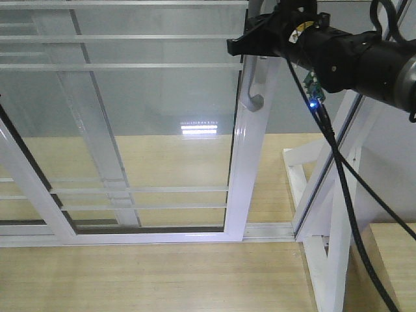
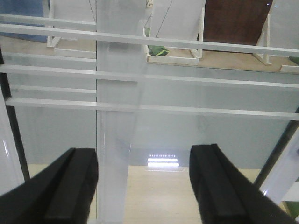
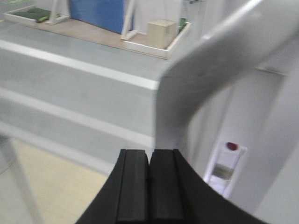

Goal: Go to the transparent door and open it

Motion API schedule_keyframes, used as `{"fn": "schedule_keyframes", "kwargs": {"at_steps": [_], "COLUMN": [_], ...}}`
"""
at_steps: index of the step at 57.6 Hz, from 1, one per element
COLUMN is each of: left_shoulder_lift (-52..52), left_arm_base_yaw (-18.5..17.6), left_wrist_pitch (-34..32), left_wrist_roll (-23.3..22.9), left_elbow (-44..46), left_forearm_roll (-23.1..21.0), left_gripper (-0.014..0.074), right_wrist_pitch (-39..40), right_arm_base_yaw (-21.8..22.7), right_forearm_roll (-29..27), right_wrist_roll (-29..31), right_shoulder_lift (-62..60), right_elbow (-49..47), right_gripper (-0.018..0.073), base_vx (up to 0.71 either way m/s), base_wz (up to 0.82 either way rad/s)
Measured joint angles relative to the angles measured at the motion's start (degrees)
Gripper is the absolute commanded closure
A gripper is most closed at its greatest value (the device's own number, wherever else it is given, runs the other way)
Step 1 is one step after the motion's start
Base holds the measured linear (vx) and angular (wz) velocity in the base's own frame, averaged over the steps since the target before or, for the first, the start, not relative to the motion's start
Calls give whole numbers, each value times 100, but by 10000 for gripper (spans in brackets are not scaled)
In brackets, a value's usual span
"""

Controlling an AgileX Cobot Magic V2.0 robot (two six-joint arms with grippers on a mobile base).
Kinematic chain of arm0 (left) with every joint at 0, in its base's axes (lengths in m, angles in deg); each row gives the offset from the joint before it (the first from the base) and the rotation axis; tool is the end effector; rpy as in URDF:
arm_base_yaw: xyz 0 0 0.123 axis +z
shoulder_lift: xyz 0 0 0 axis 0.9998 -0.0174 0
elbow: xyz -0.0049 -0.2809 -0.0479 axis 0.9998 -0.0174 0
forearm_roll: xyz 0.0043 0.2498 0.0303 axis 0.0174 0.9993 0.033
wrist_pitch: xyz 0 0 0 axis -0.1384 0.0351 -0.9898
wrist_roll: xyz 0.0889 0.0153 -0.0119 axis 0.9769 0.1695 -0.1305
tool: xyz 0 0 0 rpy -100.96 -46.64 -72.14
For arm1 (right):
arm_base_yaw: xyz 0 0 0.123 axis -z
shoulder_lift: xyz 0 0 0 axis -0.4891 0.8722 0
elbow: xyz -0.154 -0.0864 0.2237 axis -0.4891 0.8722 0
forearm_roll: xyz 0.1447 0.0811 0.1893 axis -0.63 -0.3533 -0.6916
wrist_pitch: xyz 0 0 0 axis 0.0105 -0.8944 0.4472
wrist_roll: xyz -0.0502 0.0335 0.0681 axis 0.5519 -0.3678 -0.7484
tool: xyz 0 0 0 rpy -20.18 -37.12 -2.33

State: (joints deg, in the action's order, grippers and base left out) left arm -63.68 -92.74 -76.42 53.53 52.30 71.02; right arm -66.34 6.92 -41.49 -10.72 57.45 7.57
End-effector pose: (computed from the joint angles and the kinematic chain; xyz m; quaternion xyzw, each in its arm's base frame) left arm 0.1718 -0.0121 0.3141 -0.0254 0.7796 -0.0677 0.6221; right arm 0.3915 0.1604 0.2981 -0.1789 0.7733 0.0948 0.6009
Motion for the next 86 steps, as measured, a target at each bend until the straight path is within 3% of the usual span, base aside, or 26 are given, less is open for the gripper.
{"fn": "schedule_keyframes", "kwargs": {"at_steps": [13,23,32,38,48,63,77,86], "left_shoulder_lift": [0,0,0,-5,-203,-1367,-3111,-4232], "left_arm_base_yaw": [0,-71,-256,-413,-708,-1402,-1949,-2064], "left_wrist_pitch": [261,599,557,304,-171,-1406,-2046,-2140], "left_wrist_roll": [60,599,769,838,855,640,570,168], "left_elbow": [0,0,0,0,0,134,1292,2319], "left_forearm_roll": [4,4,-1,-1,-7,-16,198,291], "left_gripper": [57,57,57,57,57,57,57,57], "right_wrist_pitch": [-621,-1618,-2353,-2253,-1441,-876,-828,-828], "right_arm_base_yaw": [-97,-79,-79,-79,-79,-79,-79,-79], "right_forearm_roll": [26,131,156,156,150,41,29,29], "right_wrist_roll": [228,890,1056,928,444,-227,-286,-280], "right_shoulder_lift": [-300,-982,-1652,-2116,-2991,-4567,-5434,-5464], "right_elbow": [0,0,60,483,1930,3917,4700,4721], "right_gripper": [564,564,563,563,563,563,563,563], "base_vx": [0,0,0,0,0,0,0,0], "base_wz": [0,0,0,0,0,0,0,0]}}
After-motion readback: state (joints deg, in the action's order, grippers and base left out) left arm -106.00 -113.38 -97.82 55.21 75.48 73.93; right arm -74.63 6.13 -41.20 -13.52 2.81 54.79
